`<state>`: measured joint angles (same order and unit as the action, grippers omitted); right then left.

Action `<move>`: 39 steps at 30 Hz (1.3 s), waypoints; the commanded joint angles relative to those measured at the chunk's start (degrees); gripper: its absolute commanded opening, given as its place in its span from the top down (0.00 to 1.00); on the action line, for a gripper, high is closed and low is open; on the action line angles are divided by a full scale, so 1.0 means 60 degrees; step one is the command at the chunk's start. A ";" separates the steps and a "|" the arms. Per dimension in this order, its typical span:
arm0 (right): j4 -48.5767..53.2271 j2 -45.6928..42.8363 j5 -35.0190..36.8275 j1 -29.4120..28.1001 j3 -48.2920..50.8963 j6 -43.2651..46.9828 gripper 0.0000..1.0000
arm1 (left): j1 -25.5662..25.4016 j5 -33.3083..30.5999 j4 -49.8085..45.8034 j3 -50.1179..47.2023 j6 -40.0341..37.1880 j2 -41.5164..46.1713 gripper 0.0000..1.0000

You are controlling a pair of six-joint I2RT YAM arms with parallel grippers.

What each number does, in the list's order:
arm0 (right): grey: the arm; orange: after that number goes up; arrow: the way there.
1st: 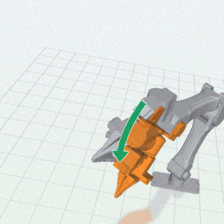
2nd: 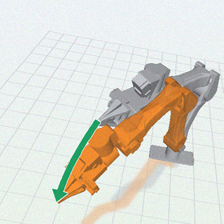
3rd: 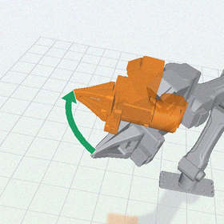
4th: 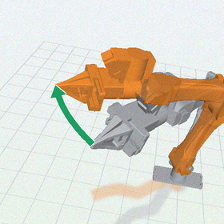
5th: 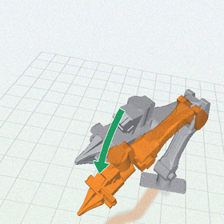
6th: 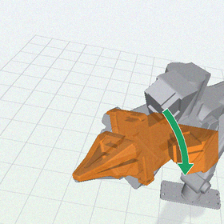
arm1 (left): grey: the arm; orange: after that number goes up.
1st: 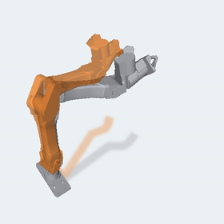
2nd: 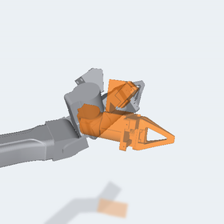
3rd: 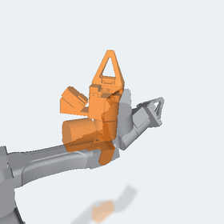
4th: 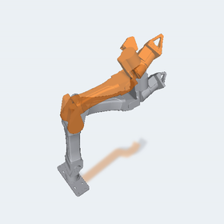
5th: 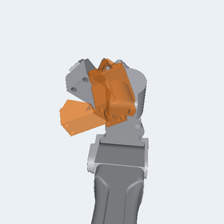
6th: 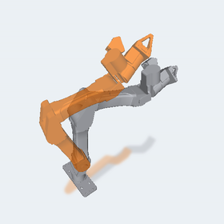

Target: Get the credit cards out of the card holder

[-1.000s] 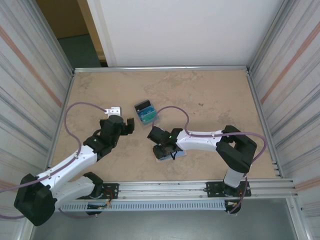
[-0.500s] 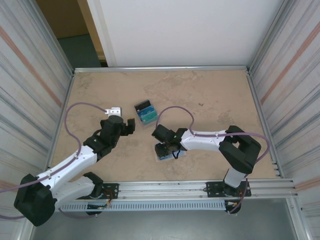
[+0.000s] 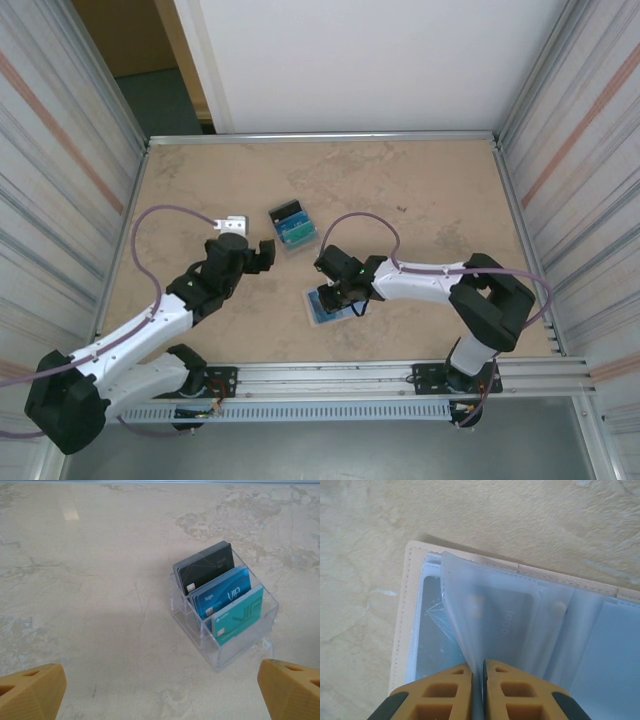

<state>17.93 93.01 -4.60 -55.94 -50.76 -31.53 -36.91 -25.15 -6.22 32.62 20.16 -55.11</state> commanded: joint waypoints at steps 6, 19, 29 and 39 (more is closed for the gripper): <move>-0.0065 -0.0923 -0.0026 0.0376 0.0499 -0.0413 0.85 | -0.0369 -0.0291 0.0004 0.0503 -0.0248 -0.0067 0.01; 0.0393 -0.1645 0.0697 0.0833 0.1051 -0.0517 0.69 | -0.0659 -0.0511 -0.0131 0.0752 -0.0438 -0.0263 0.01; 0.0578 -0.2231 0.0718 0.1727 0.1548 -0.0575 0.64 | -0.1405 -0.0794 -0.0555 0.0816 -0.0402 -0.0694 0.01; 0.0769 -0.3750 0.0185 0.2488 0.1670 -0.0657 0.47 | -0.2956 -0.1181 -0.0914 0.0583 0.0287 -0.1849 0.01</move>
<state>21.47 73.12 -1.74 -41.91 -41.34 -34.20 -53.08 -29.71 -9.47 35.79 19.33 -64.49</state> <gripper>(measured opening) 0.529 0.986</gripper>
